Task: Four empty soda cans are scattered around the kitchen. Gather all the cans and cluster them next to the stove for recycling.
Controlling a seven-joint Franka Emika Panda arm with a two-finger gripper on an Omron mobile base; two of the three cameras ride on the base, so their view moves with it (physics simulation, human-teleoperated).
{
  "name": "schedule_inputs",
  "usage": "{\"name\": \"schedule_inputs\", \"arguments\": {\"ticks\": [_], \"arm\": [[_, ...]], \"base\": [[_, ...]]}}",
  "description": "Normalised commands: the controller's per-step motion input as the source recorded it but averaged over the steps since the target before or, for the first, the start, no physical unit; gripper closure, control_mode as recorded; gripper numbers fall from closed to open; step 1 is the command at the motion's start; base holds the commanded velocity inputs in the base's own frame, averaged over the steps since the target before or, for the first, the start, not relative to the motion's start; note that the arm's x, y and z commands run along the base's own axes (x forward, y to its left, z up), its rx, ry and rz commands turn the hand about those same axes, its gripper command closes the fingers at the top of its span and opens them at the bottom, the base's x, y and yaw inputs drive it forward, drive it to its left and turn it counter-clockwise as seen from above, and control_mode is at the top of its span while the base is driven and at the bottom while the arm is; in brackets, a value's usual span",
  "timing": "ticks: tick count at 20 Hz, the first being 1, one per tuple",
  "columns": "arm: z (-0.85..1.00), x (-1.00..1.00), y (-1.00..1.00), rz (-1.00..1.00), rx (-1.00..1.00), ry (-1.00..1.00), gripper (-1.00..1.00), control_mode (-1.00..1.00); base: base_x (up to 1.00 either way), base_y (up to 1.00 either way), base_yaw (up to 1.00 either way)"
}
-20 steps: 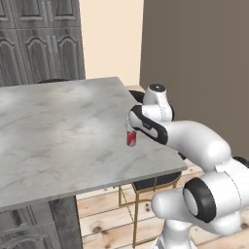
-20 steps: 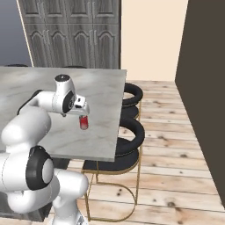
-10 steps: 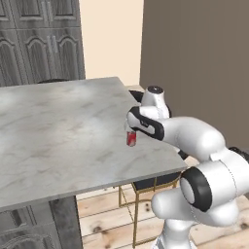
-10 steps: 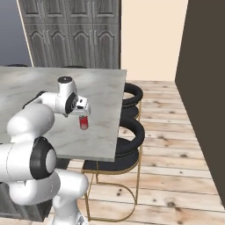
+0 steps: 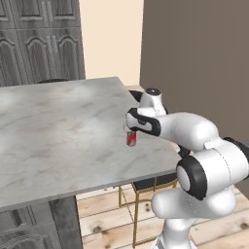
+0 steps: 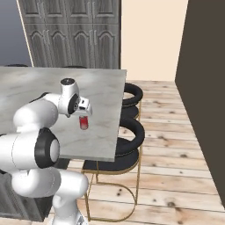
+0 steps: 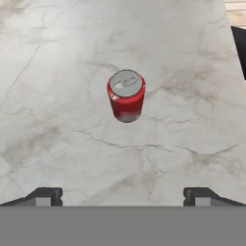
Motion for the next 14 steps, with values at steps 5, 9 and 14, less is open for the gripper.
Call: {"name": "schedule_inputs", "arguments": {"ticks": [5, 9, 14], "arm": [[-0.14, 0.15, 0.00, 0.00, 0.00, 0.00, -1.00, -1.00], [-0.12, 0.16, 0.00, 0.00, 0.00, 0.00, -1.00, -1.00], [-0.12, 0.23, 0.05, 0.00, 0.00, 0.00, -1.00, -1.00]], "base": [[0.00, 0.00, 0.00], [0.00, 0.00, 0.00], [0.00, 0.00, 0.00]]}}
